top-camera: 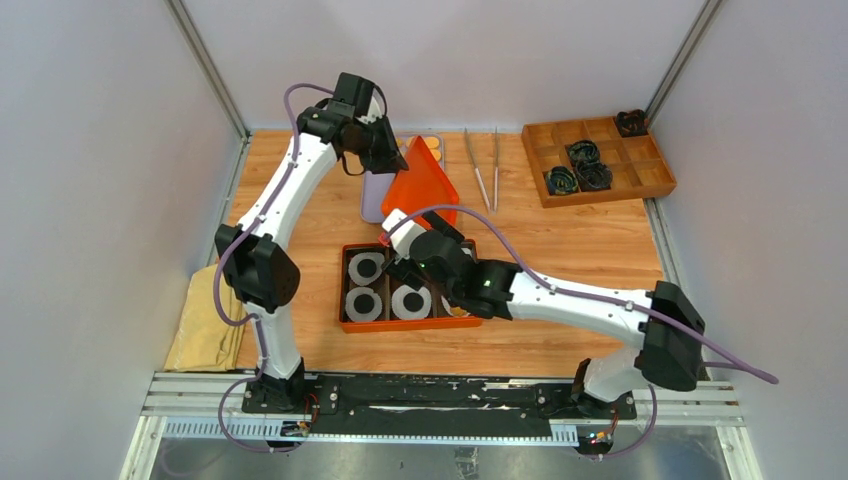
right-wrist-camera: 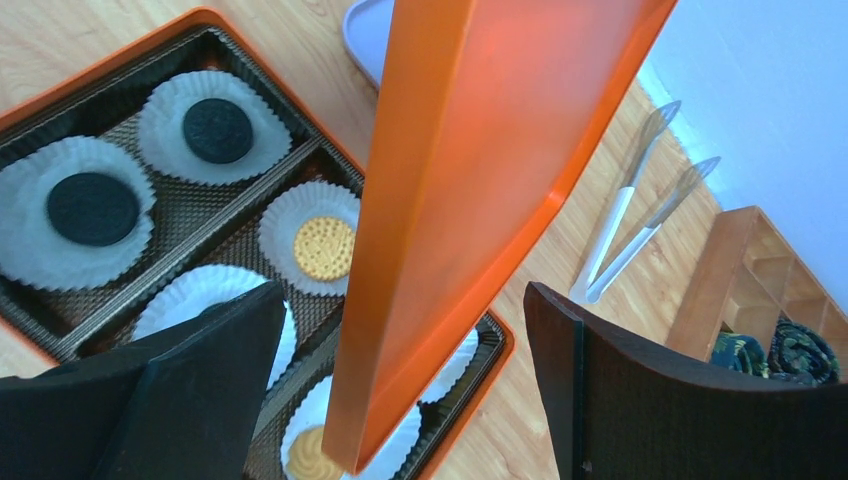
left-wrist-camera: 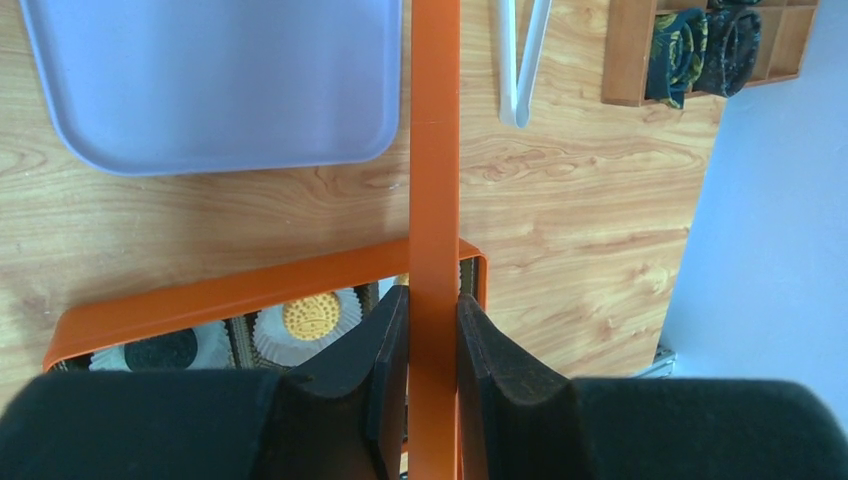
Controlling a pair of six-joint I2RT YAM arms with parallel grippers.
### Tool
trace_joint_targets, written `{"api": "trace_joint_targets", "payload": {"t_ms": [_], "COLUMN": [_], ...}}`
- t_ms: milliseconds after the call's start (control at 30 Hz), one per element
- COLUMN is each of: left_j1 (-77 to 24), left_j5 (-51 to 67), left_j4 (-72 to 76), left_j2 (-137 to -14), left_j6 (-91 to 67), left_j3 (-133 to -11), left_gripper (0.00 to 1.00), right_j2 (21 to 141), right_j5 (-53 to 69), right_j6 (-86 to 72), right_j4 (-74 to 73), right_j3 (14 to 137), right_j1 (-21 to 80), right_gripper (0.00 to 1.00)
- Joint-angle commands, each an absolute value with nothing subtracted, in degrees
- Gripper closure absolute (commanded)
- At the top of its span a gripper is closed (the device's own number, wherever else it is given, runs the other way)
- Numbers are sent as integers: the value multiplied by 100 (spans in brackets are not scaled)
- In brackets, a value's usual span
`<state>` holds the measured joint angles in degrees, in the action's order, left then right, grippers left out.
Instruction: Pack the cookies
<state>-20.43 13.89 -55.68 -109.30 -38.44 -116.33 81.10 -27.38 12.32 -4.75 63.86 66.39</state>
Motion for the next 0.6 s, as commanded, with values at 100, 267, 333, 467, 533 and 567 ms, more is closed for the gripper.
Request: {"api": "trace_joint_targets", "payload": {"t_ms": [100, 267, 333, 467, 533, 567], "left_j1": [-2039, -2039, -2039, -2039, -2036, -2039], "left_j5": [1596, 1654, 1660, 1578, 1546, 1497], "left_j4": [-5510, -5504, -5503, -5502, -5502, -5499], "left_j2": [-10331, -10291, -10313, -10334, -10373, -10390], "left_j6": [-3897, -3844, -3839, -3757, -3641, -3564], "left_j3": [-11566, -11429, -11435, -11482, -11609, -11664], "left_gripper": [100, 100, 100, 100, 96, 89], "right_j2": [8727, 8747, 8745, 8679, 8603, 8559], "right_j5": [-3682, -3876, -3986, -4063, -3953, -3879], "right_j6": [1440, 1484, 1477, 1383, 1284, 1212], "right_j4": [589, 675, 645, 411, 306, 216], "right_j3": [6497, 6554, 6576, 6640, 6646, 6659], "right_j1": [6618, 6601, 6601, 6596, 6584, 6571], "right_gripper": [10, 57, 74, 100, 100, 100]}}
